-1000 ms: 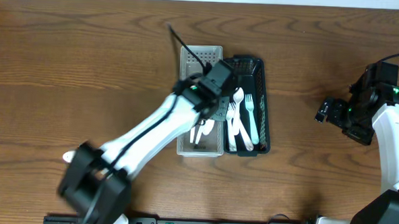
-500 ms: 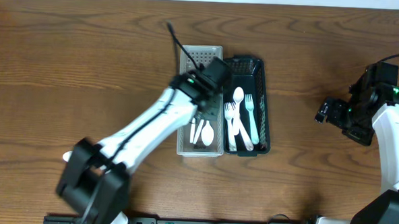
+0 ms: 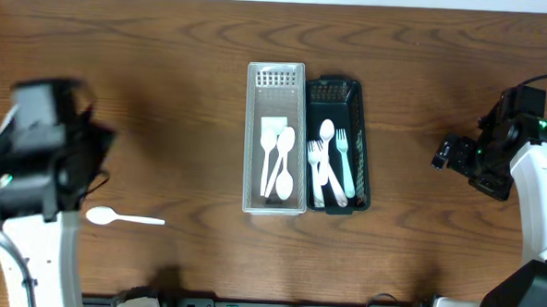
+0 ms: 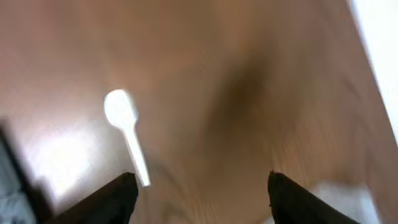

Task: Pack container
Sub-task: 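Place the spoon into the clear basket with left gripper, then lower left gripper to the last white spoon and grasp it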

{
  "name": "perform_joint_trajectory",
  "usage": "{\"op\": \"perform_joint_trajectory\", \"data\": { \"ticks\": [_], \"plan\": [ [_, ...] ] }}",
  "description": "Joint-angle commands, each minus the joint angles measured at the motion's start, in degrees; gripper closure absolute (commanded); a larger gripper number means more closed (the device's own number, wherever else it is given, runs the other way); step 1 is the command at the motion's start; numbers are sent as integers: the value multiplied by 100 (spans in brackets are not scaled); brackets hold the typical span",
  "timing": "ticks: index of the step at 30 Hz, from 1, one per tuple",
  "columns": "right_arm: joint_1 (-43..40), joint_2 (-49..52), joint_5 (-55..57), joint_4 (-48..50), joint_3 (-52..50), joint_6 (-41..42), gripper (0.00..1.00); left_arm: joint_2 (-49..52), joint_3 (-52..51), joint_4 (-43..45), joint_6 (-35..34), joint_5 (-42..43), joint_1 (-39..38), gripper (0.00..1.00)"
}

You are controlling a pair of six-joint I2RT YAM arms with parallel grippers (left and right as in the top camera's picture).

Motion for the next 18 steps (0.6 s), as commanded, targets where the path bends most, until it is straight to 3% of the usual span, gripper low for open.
{"op": "perform_joint_trajectory", "data": {
  "ticks": [1,5,11,18],
  "plan": [
    [-15,-20,-37,-20,-15,-61,1,-74,-656,-105,-1462,24,789,28],
    [-15,-20,-37,-66,-15,-61,1,39,-1495,122,-1912,24,1209,25],
    [-15,-20,-35,-166,-15,-125,1,562,-2951,1394,-1943,483,1416,25],
    [-15,-20,-33,-212,-15,-146,1,1499,-3501,2302,-1729,483,1421,25]
  ]
}}
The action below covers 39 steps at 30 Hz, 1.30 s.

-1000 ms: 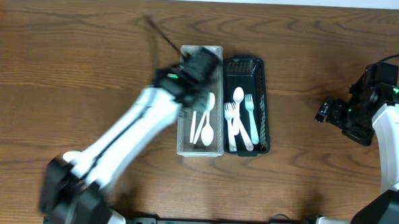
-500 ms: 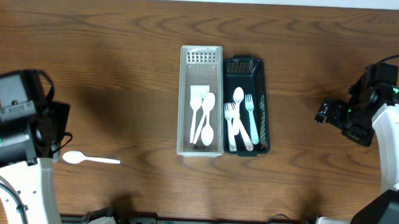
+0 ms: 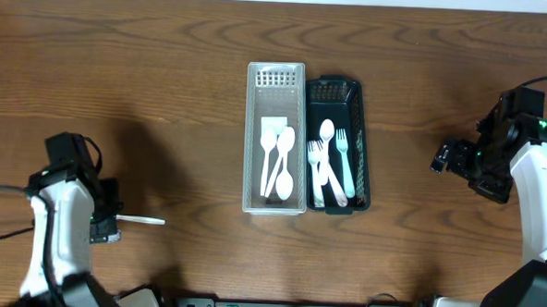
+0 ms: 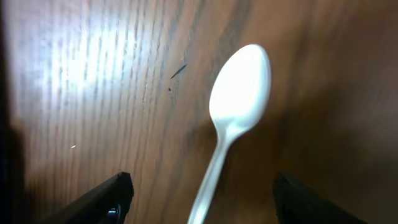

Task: Pack container
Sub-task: 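Lower left gripper to the last white spoon and grasp it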

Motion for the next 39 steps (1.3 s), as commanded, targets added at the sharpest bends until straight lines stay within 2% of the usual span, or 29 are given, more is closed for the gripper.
{"op": "perform_joint_trajectory", "data": {
  "ticks": [1,12,15,19,29,35,39],
  "plan": [
    [-15,-20,-20,-26,-15,-90,1,404,-44,190,101,24,35,25],
    [-15,-20,-20,-48,-15,-90,1,1587,-44,828,256,129,35,25],
    [-15,-20,-20,-46,-15,-90,1,1808,-44,1058,590,133,35,26],
    [-15,-20,-2,-44,-15,-90,1,2026,-44,1357,1226,133,35,38],
    [-17,-20,0,-44,-15,-90,1,2118,-260,1397,1239,173,35,40],
    [-17,-20,0,-42,-15,-90,1,2118,-267,1255,1508,216,35,54],
    [-17,-20,0,-26,-15,-87,1,2118,-267,1040,1825,321,35,55]
  ]
}}
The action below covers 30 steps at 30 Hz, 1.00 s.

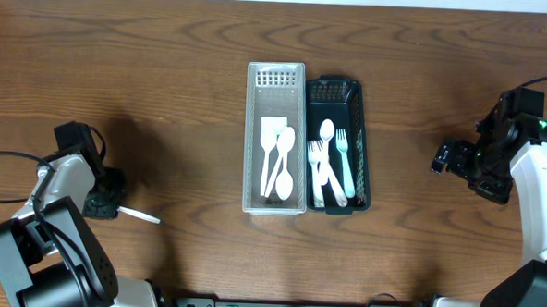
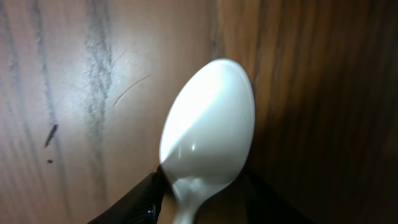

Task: Pack container
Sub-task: 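Lower left gripper to the last white spoon and grasp it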

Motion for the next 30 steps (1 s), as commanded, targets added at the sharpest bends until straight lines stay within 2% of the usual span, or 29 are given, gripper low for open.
{"op": "perform_joint_trajectory", "data": {
  "ticks": [1,4,8,14,23,30],
  "plan": [
    [-15,-20,-2,13,-15,-85,1,461,-431,-376,444,146,31,56],
    [-17,-20,-2,20,-15,-85,1,461,-431,-549,448,146,31,56],
    [-17,-20,-2,20,-15,-85,1,461,-431,-708,461,146,31,63],
    [-17,-20,-2,35,-15,-85,1,461,-431,-726,588,149,31,94],
    [-17,-20,-2,42,-15,-122,1,459,-400,-566,619,149,31,94],
    [-17,-20,-2,57,-15,-122,1,118,208,-894,1567,579,-256,94]
  ]
}}
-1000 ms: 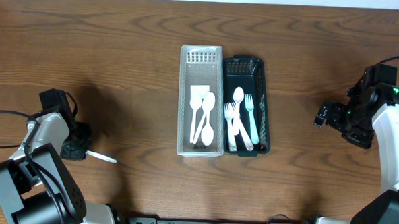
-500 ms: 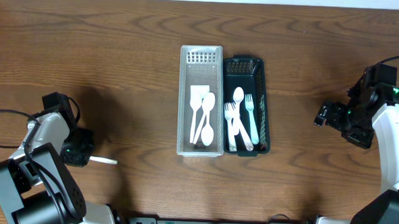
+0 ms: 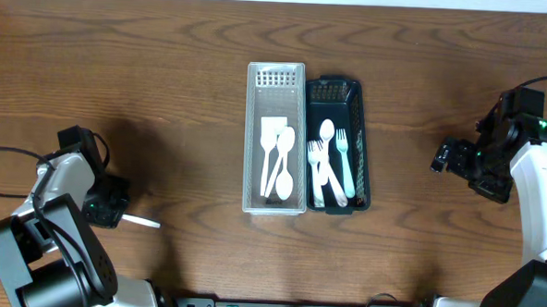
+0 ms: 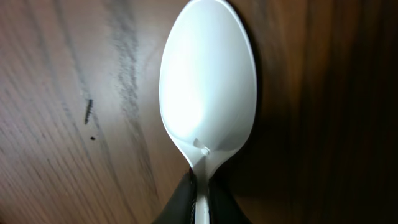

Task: Pack container
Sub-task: 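Lower left gripper to the last white spoon and grasp it, then carry the spoon with left gripper into the clear basket, release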

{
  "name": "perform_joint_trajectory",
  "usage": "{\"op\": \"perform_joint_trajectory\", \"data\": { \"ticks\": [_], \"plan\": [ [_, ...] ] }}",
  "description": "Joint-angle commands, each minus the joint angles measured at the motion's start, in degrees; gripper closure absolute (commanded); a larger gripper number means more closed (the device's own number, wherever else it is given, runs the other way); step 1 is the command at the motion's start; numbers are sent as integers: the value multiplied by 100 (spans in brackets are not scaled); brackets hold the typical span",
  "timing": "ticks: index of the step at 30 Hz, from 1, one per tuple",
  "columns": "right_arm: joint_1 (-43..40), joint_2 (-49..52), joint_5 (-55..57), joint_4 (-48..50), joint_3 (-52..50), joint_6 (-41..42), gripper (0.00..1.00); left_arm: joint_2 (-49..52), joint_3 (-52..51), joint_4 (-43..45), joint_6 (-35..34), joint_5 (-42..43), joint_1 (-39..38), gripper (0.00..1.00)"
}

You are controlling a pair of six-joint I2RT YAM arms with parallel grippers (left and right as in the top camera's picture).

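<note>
A white plastic spoon lies on the wooden table at the front left. Its bowl fills the left wrist view, and its handle end pokes out to the right in the overhead view. My left gripper is shut on the spoon's handle just below the bowl, with dark fingers pressed against both sides. A white basket at the table's middle holds white spoons. Beside it, a dark basket holds white forks and one spoon. My right gripper hovers far right; its jaws are too small to read.
The two baskets stand side by side and touching, long sides together. The left arm's cable trails over the table at the far left. The table's front edge runs close below the spoon.
The left fingers, which stood a little apart on either side of the spoon's neck, have come together on the handle. The spoon's bowl now sits higher in the wrist view. The right arm has not moved.
First the left arm was raised and blurred, with the spoon lying free at the front left. Then the open gripper was low over the spoon's bowl. After that the fingers flanked the neck, and now they grip the handle. The baskets and right arm stayed put.
</note>
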Motion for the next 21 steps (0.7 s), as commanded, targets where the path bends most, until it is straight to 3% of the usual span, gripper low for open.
{"op": "perform_joint_trajectory", "data": {
  "ticks": [1,12,16,21],
  "plan": [
    [-17,-20,-2,13,-15,-85,1,-31,229,-280,671,378,-330,94],
    [-17,-20,-4,15,-15,-85,1,-1182,2551,-1823,2208,192,-2957,94],
    [-17,-20,-4,15,-15,-83,1,-1176,3193,-1821,2981,184,-4046,94],
    [-15,-20,-4,15,-15,-83,1,-1086,3303,-1047,3797,184,-5171,94]
  ]
}}
